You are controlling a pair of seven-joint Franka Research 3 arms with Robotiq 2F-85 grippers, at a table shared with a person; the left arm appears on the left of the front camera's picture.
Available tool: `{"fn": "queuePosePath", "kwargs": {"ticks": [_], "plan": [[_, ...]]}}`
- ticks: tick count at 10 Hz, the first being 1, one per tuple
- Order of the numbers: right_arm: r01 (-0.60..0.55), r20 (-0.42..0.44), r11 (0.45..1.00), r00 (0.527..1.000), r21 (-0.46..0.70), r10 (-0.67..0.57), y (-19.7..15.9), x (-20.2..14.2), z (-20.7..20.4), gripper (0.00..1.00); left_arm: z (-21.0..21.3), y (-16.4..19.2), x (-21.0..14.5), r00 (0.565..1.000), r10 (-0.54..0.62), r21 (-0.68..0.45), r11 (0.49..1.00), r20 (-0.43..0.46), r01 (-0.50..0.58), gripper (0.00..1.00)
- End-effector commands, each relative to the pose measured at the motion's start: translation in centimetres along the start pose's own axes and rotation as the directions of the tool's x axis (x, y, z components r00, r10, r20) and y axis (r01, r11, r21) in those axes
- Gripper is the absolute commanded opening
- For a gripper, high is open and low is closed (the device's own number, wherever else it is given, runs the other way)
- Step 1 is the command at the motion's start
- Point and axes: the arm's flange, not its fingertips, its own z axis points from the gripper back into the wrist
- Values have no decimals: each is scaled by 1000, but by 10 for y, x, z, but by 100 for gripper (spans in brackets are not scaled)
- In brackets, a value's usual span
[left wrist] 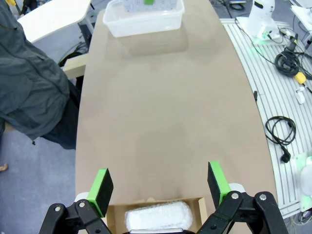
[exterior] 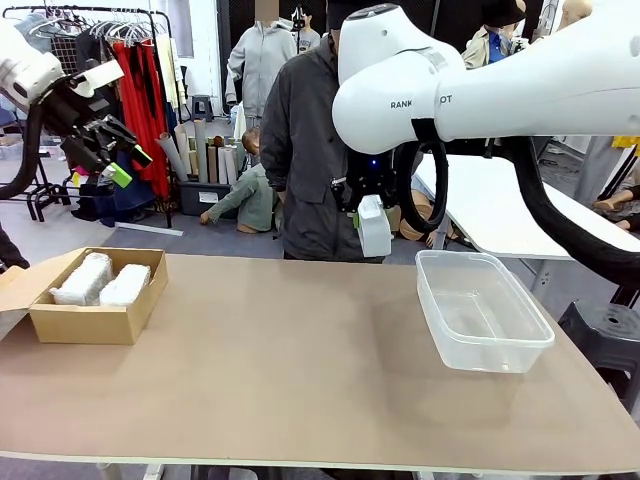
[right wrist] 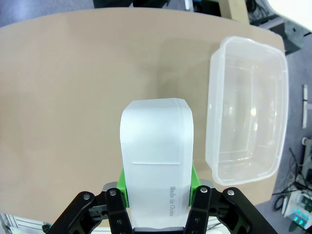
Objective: Separate and place wrapped and unwrapped clocks.
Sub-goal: If the picked Digital clock is wrapped, place it in the Package Box ; if not, place it in the Organizing box.
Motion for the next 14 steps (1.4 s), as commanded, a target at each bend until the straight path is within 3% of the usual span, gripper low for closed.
{"fn": "queuePosePath", "kwargs": {"ticks": [1, 6, 8, 11, 14], "plan": [[-2, 4, 1000, 1000, 1, 2, -2, 1, 4, 0, 0, -1, 0, 1000, -1, -3, 1000, -8, 1, 100], [0, 0, 1000, 1000, 0, 0, 0, 0, 0, 0, 0, -1, 0, 1000, -1, -3, 1000, -8, 1, 100], [-75, -9, 995, 997, 58, 75, -18, -6, 17, 0, 0, -1, 0, 1000, -1, -3, 1000, -8, 1, 100], [-211, 60, 972, 977, 105, 205, -65, -24, 59, 0, 0, -1, 0, 1000, -1, -3, 1000, -8, 1, 100], [-253, 89, 959, 966, 130, 243, -100, -42, 91, 0, 0, -1, 0, 1000, -1, -3, 1000, -8, 1, 100]]}}
